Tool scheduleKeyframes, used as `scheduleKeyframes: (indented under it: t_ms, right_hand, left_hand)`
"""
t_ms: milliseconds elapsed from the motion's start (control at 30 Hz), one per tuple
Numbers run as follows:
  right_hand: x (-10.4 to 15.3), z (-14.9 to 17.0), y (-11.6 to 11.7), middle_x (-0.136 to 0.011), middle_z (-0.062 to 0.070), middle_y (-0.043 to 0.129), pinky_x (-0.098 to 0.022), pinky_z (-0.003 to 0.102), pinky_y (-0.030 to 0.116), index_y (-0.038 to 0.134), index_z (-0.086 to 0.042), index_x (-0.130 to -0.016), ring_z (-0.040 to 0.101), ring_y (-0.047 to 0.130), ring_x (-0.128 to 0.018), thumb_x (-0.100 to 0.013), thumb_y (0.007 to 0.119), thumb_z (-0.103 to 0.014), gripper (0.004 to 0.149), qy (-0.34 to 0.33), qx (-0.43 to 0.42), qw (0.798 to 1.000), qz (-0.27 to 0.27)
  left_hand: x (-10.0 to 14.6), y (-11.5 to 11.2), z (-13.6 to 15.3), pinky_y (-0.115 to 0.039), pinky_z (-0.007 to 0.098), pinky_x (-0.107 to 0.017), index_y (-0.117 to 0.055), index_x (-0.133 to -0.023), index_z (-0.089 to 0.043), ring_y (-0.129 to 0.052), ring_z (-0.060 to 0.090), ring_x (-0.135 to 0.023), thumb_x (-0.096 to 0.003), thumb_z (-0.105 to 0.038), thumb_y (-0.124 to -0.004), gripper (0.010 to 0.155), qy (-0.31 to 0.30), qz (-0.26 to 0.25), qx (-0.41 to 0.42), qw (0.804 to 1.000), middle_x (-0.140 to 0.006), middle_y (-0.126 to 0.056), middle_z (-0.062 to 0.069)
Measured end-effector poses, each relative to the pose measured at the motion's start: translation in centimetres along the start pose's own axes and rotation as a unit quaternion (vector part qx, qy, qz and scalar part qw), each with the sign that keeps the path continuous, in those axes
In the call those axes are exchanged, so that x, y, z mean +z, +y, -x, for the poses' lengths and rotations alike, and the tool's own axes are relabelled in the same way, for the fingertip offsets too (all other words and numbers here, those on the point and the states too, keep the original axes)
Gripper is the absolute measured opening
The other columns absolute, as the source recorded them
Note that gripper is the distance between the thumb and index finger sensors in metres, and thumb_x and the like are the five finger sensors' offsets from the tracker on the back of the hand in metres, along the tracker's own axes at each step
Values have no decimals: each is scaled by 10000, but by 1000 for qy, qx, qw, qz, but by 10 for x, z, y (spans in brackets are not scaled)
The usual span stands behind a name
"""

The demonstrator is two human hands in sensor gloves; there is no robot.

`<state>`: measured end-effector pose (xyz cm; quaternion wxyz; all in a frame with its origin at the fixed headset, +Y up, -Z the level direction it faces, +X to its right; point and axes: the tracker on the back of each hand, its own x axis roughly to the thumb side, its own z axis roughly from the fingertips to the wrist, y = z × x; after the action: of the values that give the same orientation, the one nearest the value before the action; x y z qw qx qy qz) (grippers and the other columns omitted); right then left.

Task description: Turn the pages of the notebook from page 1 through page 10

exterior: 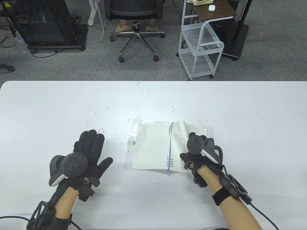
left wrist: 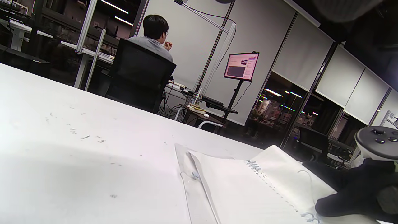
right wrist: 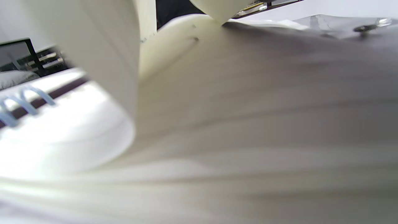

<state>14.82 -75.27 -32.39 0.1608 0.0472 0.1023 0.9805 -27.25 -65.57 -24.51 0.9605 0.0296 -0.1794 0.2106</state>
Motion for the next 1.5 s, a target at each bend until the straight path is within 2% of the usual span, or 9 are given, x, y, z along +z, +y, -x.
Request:
scheduleKeyframes:
  t_ms: [200, 367, 533, 633, 700, 733, 867, 1167, 1500]
  right_hand:
    - [6, 0, -18, -1041, 263, 347, -574, 739, 530, 144, -66, -967, 646, 557, -872, -465, 835, -528, 971, 14, -100, 995, 4]
    - [10, 18, -34, -994, 352, 326, -531, 660, 693, 150, -34, -961, 543, 791, -795, -464, 832, -532, 980, 49, -212, 976, 16]
    - [17, 46, -46, -915, 436, 390, -464, 560, 799, 178, 42, -933, 393, 939, -669, -450, 855, -481, 983, 128, -372, 918, 53]
    - [23, 59, -49, -884, 380, 585, -407, 484, 864, 256, 60, -930, 282, 1024, -562, -440, 877, -438, 934, 158, -446, 879, 62]
    - [24, 63, -50, -809, 270, 784, -348, 431, 903, 360, 62, -925, 188, 1073, -443, -431, 892, -369, 844, 160, -472, 864, 64]
    - [24, 62, -50, -771, 227, 836, -336, 421, 906, 386, 55, -925, 165, 1076, -409, -429, 899, -339, 816, 160, -474, 863, 64]
    - [18, 49, -55, -643, 107, 951, -296, 381, 929, 499, 26, -912, 90, 1089, -312, -418, 914, -307, 726, 138, -434, 887, 82]
    - [-14, -19, -61, -584, 94, 992, -267, 365, 940, 611, -7, -882, 71, 1098, -259, -418, 925, -315, 639, 71, -414, 906, 52]
    - [-63, -85, -24, -578, 100, 999, -262, 364, 942, 651, -26, -865, 74, 1104, -259, -419, 918, -312, 594, 64, -325, 943, 7]
  left_hand:
    - [0, 0, 0, -294, 719, -742, -328, -1135, -223, -173, 480, -1138, -445, -693, -645, 893, 0, -1, 1, 1000, -1186, -203, 116]
    - [0, 0, 0, -299, 718, -742, -329, -1135, -222, -178, 481, -1138, -445, -692, -646, 892, 0, -1, 1, 1000, -1186, -205, 116]
    - [0, 0, 1, -303, 718, -742, -330, -1134, -224, -180, 481, -1138, -446, -691, -645, 890, 0, -1, 4, 1000, -1186, -207, 116]
    - [0, 1, 1, -305, 718, -742, -329, -1134, -223, -181, 482, -1138, -446, -691, -646, 890, 1, -2, 6, 1000, -1186, -207, 117]
    - [0, 1, 1, -306, 718, -743, -330, -1134, -224, -182, 483, -1137, -446, -691, -645, 889, 2, -1, 7, 1000, -1186, -208, 116]
    - [0, 1, 1, -307, 718, -742, -331, -1134, -223, -183, 482, -1138, -446, -690, -646, 889, 2, -1, 7, 1000, -1185, -210, 117]
    - [0, 1, 2, -309, 718, -743, -330, -1134, -223, -184, 484, -1137, -446, -691, -646, 890, 2, -2, 8, 1000, -1186, -212, 115]
    - [0, 3, 3, -321, 715, -744, -336, -1134, -223, -187, 483, -1138, -441, -691, -648, 892, 3, -2, 10, 1000, -1186, -213, 116]
    - [1, 5, 4, -331, 714, -744, -349, -1134, -221, -193, 485, -1138, -442, -690, -649, 888, 3, -8, 16, 1000, -1186, -220, 118]
